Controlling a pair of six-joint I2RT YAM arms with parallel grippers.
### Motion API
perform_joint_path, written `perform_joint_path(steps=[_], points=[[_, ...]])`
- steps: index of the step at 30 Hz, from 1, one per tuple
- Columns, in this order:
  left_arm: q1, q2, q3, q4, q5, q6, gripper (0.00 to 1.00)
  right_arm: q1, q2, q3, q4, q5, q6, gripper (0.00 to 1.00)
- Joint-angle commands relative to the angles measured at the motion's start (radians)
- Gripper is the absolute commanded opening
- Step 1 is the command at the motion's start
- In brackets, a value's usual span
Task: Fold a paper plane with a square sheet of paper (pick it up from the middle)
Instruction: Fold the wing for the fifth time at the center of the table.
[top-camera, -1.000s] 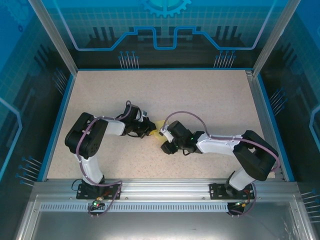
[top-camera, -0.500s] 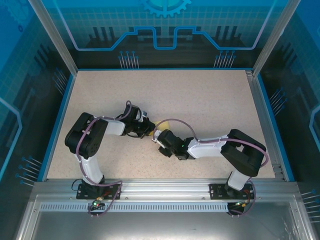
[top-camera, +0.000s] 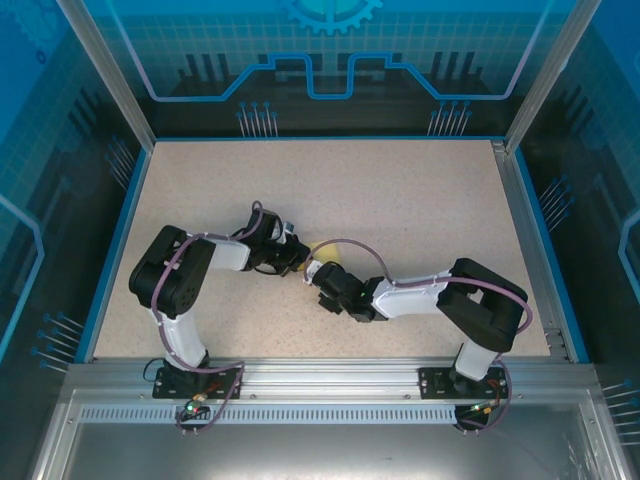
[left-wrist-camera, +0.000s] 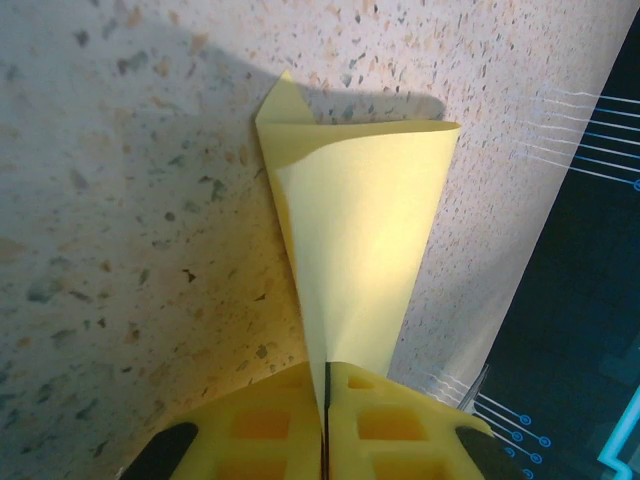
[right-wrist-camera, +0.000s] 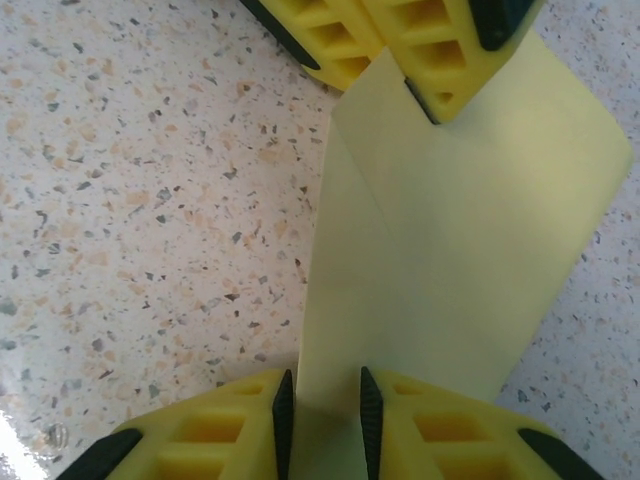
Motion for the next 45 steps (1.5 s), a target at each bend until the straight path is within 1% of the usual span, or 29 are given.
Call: perform_joint_path(steps=[1,9,11,14,16,18,19,21,22,24,27,29,31,33,42,45], points=[[-0.008,-0.036,0.007,-0.021,-0.003,0.015,0.08,0.016,0.013,0.019,0.009,0.046,0.009,0.26],[-0.008,-0.035,0.008,-0.024,-0.006,0.016,0.08,0.015,0.016,0.02,0.01,0.045,0.02,0.21],[-0.007,-0.04,0.005,-0.022,-0.007,0.013,0.09,0.015,0.017,0.021,0.006,0.047,0.026,0.16],[-0.008,-0.055,0.0,-0.026,-0.015,0.011,0.14,0.013,0.007,0.022,0.004,0.043,0.032,0.06],[-0.008,-0.079,-0.001,-0.041,-0.03,0.013,0.2,0.003,-0.007,0.021,0.003,0.019,0.039,0.02],[-0.008,-0.111,-0.001,-0.069,-0.061,0.022,0.24,-0.011,-0.025,0.02,-0.002,-0.014,0.048,0.01],[-0.008,-0.127,0.002,-0.093,-0.08,0.025,0.31,-0.022,-0.036,0.016,0.002,-0.046,0.051,0.0],[-0.007,-0.157,0.007,-0.133,-0.111,0.04,0.39,-0.041,-0.058,0.007,0.012,-0.101,0.058,0.0],[-0.007,-0.169,0.012,-0.156,-0.127,0.045,0.46,-0.053,-0.069,0.001,0.02,-0.132,0.063,0.0],[-0.007,-0.191,0.015,-0.185,-0.15,0.051,0.47,-0.079,-0.087,-0.008,0.025,-0.19,0.076,0.0],[-0.007,-0.219,0.01,-0.22,-0.191,0.05,0.56,-0.111,-0.106,-0.017,0.033,-0.268,0.091,0.0],[-0.007,-0.241,-0.005,-0.214,-0.21,0.042,0.57,-0.135,-0.109,-0.022,0.041,-0.311,0.108,0.0],[-0.006,-0.256,-0.016,-0.2,-0.211,0.035,0.62,-0.153,-0.114,-0.034,0.058,-0.347,0.116,0.0],[-0.007,-0.244,-0.002,-0.207,-0.188,0.044,0.62,-0.158,-0.113,-0.043,0.068,-0.344,0.121,0.0],[-0.008,-0.178,0.051,-0.291,-0.183,0.042,0.58,-0.16,-0.084,-0.04,0.088,-0.33,0.128,0.02],[-0.009,-0.158,0.067,-0.321,-0.185,0.042,0.54,-0.158,-0.083,-0.041,0.095,-0.328,0.121,0.03]])
